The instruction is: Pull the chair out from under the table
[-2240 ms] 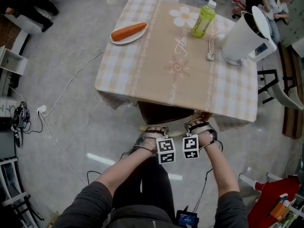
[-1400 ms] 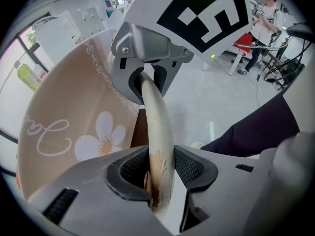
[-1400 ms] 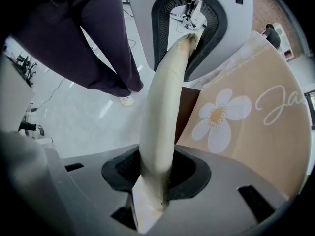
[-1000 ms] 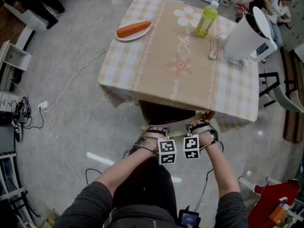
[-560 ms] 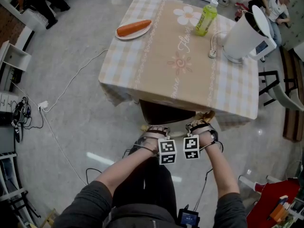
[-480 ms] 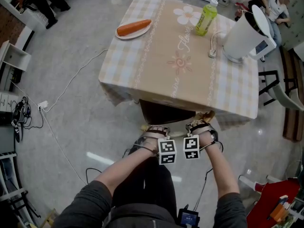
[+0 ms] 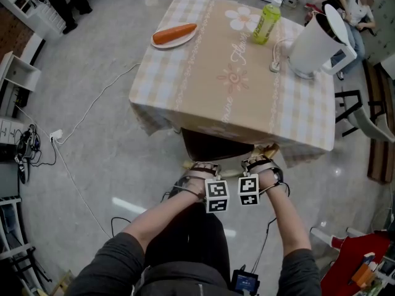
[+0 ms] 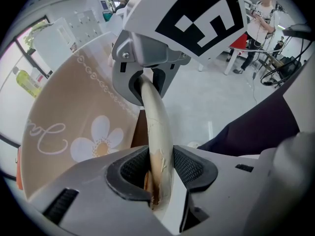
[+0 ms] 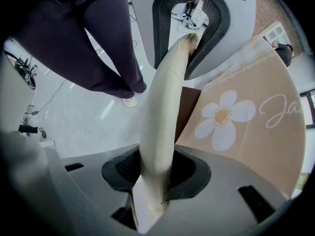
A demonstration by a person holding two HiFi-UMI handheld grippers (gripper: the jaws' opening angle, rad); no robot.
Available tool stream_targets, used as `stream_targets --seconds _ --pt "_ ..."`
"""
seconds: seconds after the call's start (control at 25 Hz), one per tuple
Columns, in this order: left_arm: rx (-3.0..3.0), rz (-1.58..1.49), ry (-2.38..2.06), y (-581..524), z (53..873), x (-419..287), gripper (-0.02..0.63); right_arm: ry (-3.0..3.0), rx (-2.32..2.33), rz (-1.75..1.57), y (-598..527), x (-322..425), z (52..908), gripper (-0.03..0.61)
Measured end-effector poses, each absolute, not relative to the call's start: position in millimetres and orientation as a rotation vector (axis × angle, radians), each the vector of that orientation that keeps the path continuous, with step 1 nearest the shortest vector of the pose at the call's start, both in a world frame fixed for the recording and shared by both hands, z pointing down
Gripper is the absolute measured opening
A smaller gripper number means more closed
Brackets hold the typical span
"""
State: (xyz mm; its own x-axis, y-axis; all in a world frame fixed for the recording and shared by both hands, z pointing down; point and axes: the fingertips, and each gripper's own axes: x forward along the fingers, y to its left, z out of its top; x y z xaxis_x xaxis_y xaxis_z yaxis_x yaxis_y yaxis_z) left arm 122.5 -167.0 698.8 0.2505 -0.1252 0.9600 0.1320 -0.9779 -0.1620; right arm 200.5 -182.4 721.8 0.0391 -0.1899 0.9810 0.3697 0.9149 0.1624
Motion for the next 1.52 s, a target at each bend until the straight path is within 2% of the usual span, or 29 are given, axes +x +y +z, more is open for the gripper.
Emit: stream_targets --seconds 1.52 --pt "-2.380 -1.771 -0.080 -103.5 697.6 126.0 0.144 -1.451 -0.135 -0.400 -117.9 205.0 730.4 0.132"
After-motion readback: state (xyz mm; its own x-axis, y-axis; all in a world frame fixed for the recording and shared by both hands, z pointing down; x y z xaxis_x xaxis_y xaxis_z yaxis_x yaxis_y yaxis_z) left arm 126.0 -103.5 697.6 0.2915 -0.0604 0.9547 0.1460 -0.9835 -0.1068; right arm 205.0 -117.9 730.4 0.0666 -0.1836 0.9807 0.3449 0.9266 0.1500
